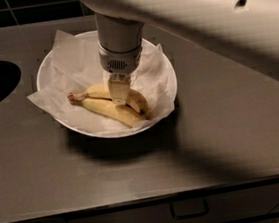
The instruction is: Pick banana from white bowl
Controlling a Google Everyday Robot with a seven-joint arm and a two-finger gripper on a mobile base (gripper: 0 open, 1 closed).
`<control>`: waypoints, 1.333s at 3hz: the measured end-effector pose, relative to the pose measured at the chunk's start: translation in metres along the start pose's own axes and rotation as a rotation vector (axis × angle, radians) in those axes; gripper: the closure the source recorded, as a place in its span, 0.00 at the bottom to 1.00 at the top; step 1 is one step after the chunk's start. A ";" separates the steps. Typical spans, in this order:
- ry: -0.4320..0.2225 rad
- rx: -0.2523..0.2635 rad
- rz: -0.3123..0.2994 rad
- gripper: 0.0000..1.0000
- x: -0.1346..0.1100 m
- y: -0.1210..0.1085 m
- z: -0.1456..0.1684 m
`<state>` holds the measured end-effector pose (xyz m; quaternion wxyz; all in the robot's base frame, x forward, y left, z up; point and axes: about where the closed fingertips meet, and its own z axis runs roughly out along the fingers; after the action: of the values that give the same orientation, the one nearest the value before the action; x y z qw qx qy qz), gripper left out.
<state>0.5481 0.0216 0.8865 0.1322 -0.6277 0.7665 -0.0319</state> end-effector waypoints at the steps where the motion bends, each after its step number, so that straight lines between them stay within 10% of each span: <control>1: 0.013 -0.012 -0.001 0.48 0.001 -0.002 0.008; 4: 0.038 0.018 0.006 0.46 0.008 -0.008 0.001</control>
Offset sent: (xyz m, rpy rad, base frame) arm 0.0084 -0.0023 -0.0169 -0.0219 0.0348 -0.0029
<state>0.5542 0.0126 0.8856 0.1232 -0.6236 0.7703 -0.0503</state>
